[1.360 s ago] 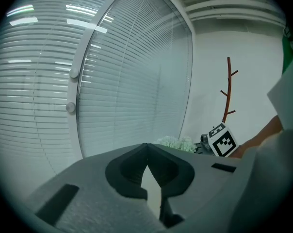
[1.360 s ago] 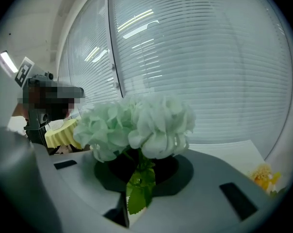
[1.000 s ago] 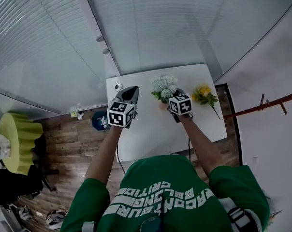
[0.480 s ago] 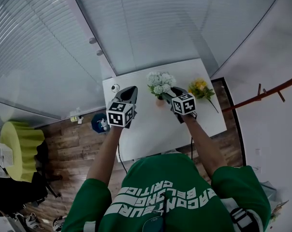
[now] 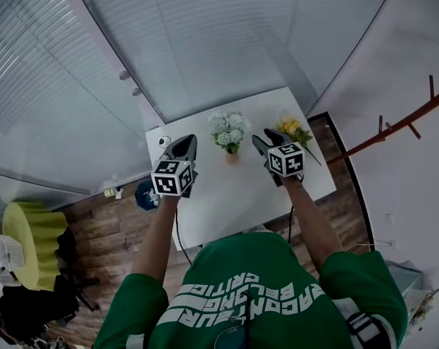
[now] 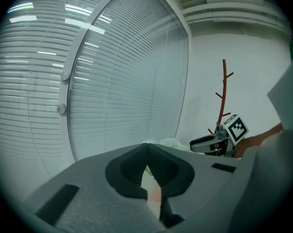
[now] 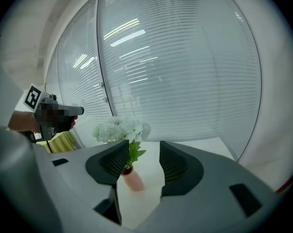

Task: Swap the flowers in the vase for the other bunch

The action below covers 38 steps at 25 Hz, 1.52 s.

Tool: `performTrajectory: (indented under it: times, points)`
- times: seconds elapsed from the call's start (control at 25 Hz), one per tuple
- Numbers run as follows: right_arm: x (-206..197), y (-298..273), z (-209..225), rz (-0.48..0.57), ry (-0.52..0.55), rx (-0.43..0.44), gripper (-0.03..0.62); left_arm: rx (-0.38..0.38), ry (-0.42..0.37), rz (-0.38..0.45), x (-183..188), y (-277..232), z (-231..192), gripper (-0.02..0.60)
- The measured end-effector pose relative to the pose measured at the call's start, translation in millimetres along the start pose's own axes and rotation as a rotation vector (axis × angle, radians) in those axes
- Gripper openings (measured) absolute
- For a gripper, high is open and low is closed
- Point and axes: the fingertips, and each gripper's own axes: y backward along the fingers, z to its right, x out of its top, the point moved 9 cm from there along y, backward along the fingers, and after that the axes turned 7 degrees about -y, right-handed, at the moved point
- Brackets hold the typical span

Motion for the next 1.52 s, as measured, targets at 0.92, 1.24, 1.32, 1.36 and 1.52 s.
performTrajectory:
  times: [0.92, 1.24, 1.32, 1.36, 1.52]
  points:
    - [23, 31, -6, 0.086, 0.129, -0.054, 0.014, -0.013, -0.005, -0.007, -2, -4, 6, 0.005]
    - [22, 32, -6, 0.087, 0.130, -0.053, 0.014, -0.013, -0.011, -0.011, -4, -2, 5, 0.005]
    - [23, 32, -6, 0.087, 0.134, -0.054, 0.014, -0.012, -0.011, -0.009, -2, -2, 4, 0.005]
    - [23, 32, -6, 0.086, 0.136, -0.054, 0.014, -0.012, -0.011, -0.009, -2, -2, 4, 0.005]
    - [23, 33, -6, 0.086, 0.141, -0.055, 0.014, -0.013, -0.013, -0.009, -1, -2, 4, 0.005]
